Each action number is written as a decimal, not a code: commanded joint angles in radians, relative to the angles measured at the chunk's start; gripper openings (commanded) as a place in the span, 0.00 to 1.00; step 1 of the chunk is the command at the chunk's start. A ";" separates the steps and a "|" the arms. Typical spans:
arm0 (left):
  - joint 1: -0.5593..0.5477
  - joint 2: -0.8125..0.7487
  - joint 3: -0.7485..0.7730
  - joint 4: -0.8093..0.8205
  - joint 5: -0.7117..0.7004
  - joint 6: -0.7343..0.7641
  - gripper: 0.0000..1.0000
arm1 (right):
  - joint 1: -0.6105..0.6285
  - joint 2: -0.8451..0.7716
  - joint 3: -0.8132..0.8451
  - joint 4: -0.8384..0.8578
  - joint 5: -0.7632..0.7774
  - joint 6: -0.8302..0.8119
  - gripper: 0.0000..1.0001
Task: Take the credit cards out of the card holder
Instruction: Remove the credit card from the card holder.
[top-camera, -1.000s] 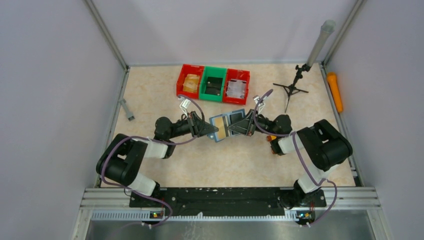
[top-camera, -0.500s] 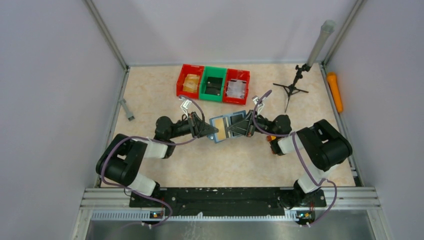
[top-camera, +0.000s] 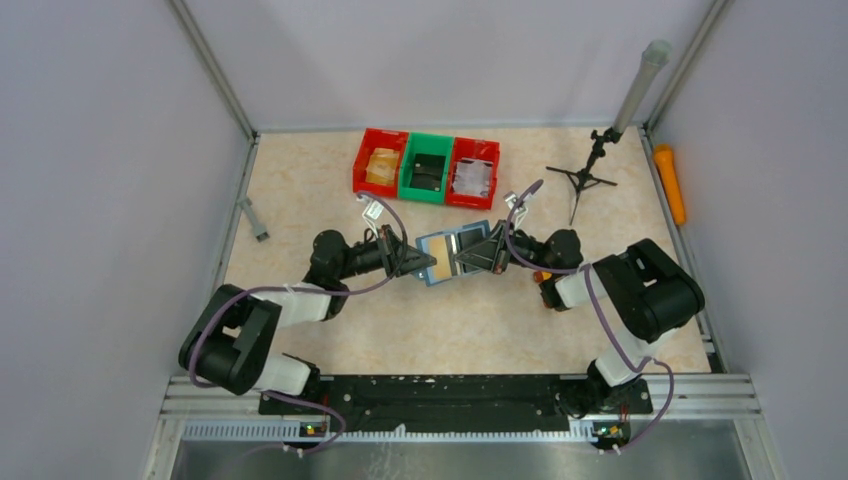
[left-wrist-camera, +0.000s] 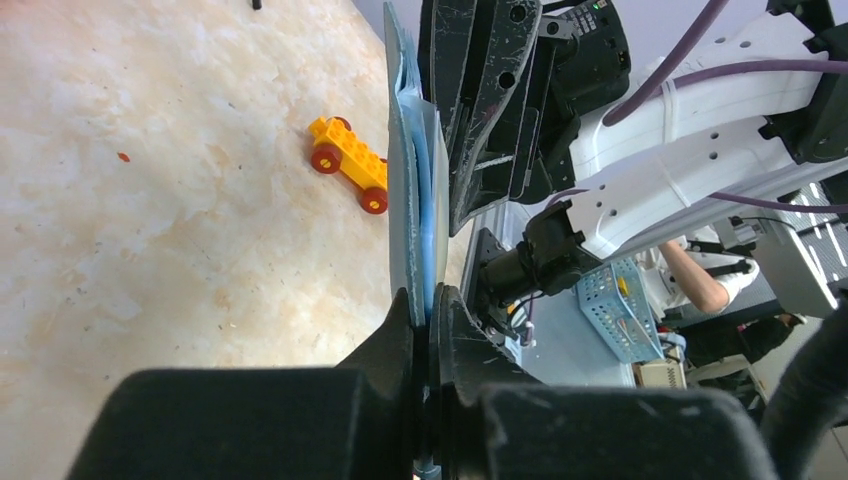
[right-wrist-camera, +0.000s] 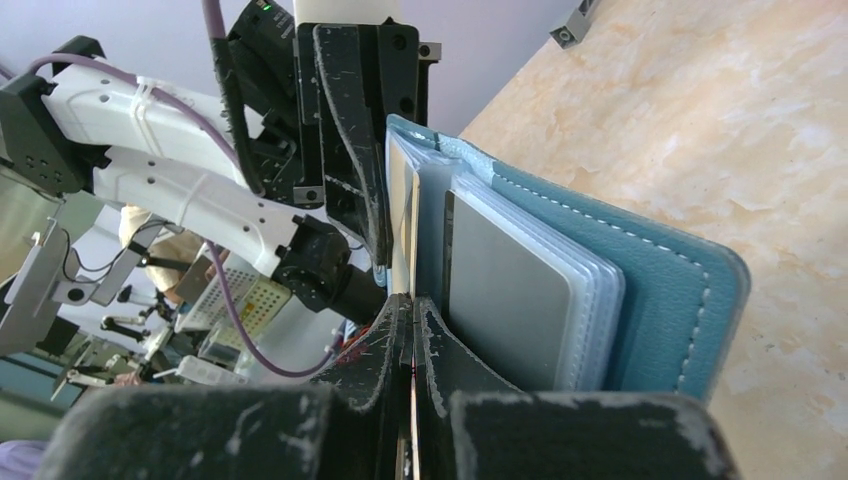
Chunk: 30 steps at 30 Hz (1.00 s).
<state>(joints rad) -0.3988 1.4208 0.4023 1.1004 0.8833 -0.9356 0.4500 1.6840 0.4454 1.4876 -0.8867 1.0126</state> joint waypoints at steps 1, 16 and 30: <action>-0.003 -0.065 0.010 -0.058 -0.047 0.075 0.00 | -0.013 -0.041 0.002 0.031 0.021 -0.035 0.00; -0.003 -0.056 0.013 -0.041 -0.033 0.061 0.00 | -0.027 -0.028 -0.004 0.076 0.009 -0.016 0.04; -0.005 -0.031 0.026 -0.030 -0.015 0.044 0.00 | 0.020 -0.055 0.013 0.008 -0.009 -0.083 0.09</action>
<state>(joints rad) -0.4015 1.3857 0.4023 0.9989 0.8574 -0.8886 0.4515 1.6691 0.4328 1.4620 -0.8703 0.9653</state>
